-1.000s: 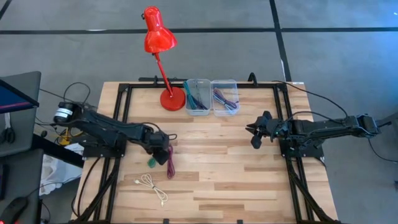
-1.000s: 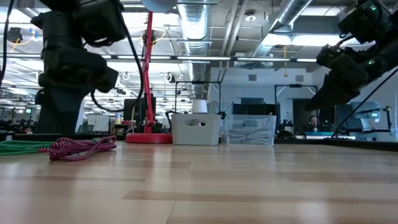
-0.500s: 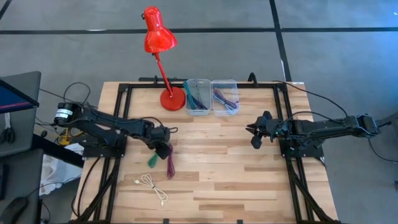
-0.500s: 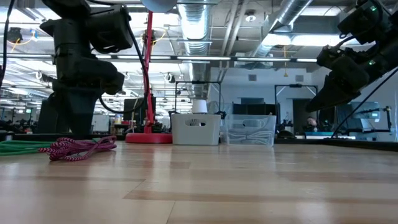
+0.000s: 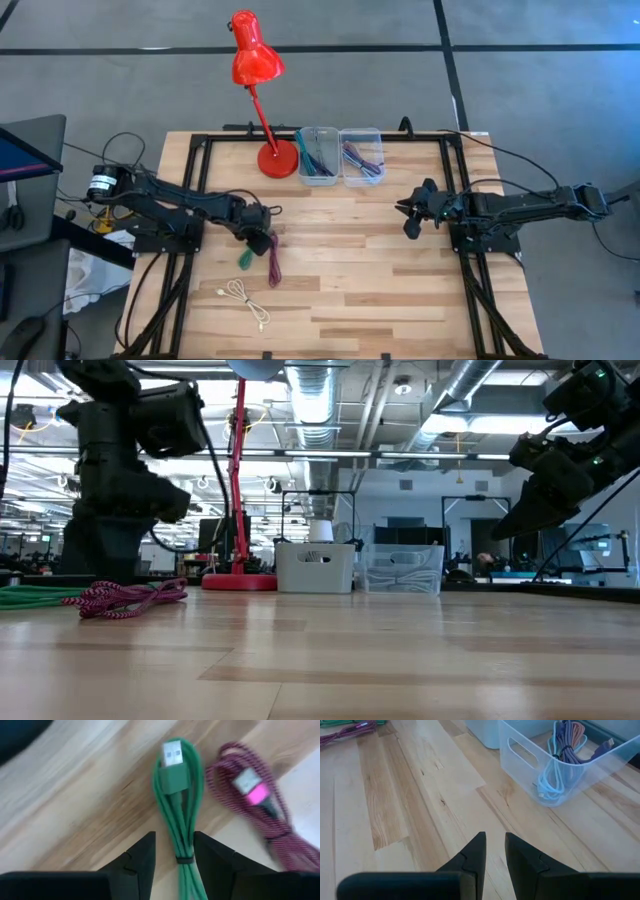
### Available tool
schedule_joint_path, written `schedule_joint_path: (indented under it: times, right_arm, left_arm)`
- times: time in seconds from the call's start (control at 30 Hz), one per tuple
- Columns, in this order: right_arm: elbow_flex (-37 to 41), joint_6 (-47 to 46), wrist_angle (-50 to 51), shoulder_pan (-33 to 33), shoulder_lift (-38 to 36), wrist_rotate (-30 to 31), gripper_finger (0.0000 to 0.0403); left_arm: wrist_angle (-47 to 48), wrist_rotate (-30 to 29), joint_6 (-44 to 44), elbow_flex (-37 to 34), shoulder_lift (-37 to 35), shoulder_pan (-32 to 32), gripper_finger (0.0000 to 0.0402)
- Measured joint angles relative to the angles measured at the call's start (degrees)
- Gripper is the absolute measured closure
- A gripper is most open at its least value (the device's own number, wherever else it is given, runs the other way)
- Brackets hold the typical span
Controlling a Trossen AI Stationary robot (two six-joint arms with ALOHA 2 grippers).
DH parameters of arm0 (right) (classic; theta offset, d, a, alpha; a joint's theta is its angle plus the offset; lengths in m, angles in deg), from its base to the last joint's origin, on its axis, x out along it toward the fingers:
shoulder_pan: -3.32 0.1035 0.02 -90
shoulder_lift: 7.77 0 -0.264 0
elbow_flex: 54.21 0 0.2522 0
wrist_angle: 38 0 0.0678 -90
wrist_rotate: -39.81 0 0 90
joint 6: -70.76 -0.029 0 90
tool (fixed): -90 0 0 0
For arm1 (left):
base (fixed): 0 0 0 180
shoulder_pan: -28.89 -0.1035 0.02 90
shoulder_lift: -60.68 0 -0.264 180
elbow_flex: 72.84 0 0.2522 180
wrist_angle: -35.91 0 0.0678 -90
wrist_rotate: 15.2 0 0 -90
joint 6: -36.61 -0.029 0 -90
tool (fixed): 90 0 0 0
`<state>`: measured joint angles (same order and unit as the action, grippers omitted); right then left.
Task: Pick & Place USB Port
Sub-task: Put the green charger cable into the transparent bin
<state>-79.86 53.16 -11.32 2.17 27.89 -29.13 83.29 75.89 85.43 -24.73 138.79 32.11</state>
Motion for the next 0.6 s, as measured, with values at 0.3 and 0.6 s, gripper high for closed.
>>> schedule_joint_path:
  times: [0.3,0.6]
  right_arm:
    - [-0.02,0.0,0.0,0.0,0.0,0.0,0.0337]
    - [-0.02,0.01,0.0,0.0,0.0,0.0,0.0337]
  left_arm:
    - [-8.74,0.02,0.02,-2.74,0.02,0.02,0.0296]
    - [-11.05,0.11,-0.32,-3.76,-0.2,0.02,0.0388]
